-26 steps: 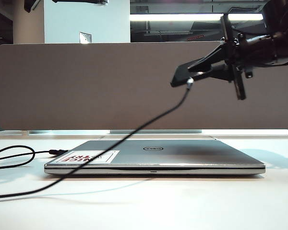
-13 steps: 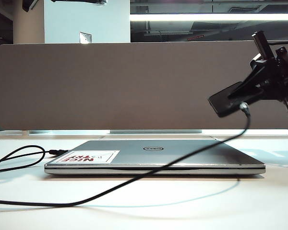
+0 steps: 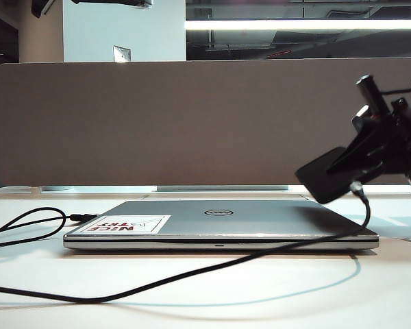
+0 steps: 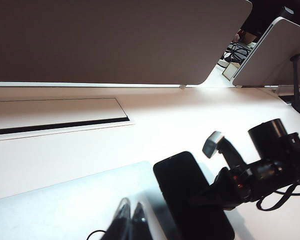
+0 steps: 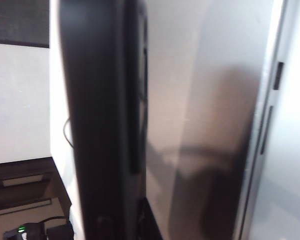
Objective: Pick up the charging cable and the phone, plug the charging cable into the charging port on the phone, and finally place them back on the table.
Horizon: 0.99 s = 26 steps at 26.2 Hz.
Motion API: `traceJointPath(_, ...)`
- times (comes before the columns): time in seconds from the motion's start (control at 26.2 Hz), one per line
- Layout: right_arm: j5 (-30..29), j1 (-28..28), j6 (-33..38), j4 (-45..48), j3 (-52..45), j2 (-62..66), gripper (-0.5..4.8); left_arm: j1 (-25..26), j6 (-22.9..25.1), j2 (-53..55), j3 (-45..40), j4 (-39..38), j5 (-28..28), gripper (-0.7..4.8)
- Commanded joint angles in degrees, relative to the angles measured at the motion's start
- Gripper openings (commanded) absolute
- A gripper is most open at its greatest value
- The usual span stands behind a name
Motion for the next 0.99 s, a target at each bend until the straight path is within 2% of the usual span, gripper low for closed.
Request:
traceJointPath(0.04,-2.0,0.3,-0.8,1.1,0.4,1.0,-0.05,-0.1,0.2,-0.2,0.2,0.3,0.0,-0.06)
traceJointPath(0.15,-0.5,0.5,-0.8,1.7,0.4,2.9,-0.05,-0.1,0.2,-0.2,0.2,0.3,0.0,-0.06)
traceJointPath(0.27,4.9,0.9,-0.8,1.8,0.4,3.3,-0.05,-0.1,0.2,-0.2,0.2,0.3,0.0,-0.06)
traceJointPath(0.34,5.7,0.9,-0.8,2.2,0.4,3.2,0.01,-0.1,0.2,-0.2,0.2,0.3,0.0,-0.06)
traceJointPath(0.42,5.7,0.9,-0.8,2.3,0.4,3.2,0.81,-0.1,0.2,-0.2,0.2,0.3,0.0,-0.06)
traceJointPath(0.46,5.7,0.9,-0.8,2.3,0.4,3.2,1.57,-0.1,0.2,-0.2,0.2,0.3,0.0,-0.06)
traceJointPath(0.5,5.7,0.9,-0.8,2.3,0.4,3.2,2.04,-0.1,0.2,-0.2,0.2,0.3,0.0,-0.06)
traceJointPath(0.53,5.7,0.9,-0.8,2.3,0.4,3.2,2.24,-0.1,0.2,-0.2,0.2,0.3,0.0,-0.06)
traceJointPath(0.69,7.3,0.9,-0.8,1.9,0.9,3.2,2.28,-0.1,0.2,-0.2,0.2,0.3,0.0,-0.06)
traceJointPath(0.76,8.5,0.9,-1.4,0.8,2.0,3.1,2.5,-0.1,0.2,-0.2,0.2,0.3,0.0,-0.06)
traceJointPath(0.99,16.2,0.9,-7.1,-8.7,8.6,2.8,2.53,-0.1,0.2,-0.2,0.2,0.3,0.0,-0.06)
